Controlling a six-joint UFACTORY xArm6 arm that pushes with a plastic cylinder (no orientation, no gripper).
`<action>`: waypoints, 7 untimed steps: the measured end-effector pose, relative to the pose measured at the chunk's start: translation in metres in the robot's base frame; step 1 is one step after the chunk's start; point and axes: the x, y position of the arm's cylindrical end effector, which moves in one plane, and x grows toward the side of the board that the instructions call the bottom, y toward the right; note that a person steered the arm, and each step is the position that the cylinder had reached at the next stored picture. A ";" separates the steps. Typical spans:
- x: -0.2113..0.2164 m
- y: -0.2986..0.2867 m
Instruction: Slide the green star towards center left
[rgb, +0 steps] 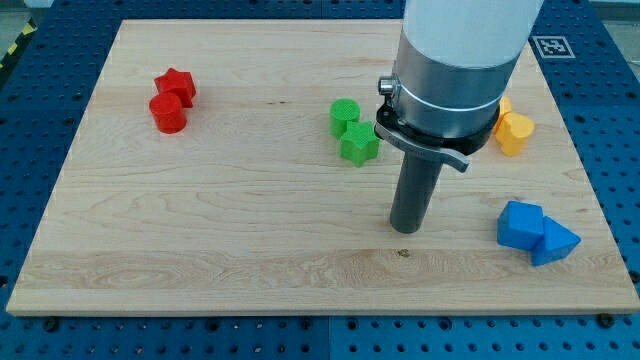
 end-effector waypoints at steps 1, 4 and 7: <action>0.000 0.000; -0.032 -0.073; -0.049 0.013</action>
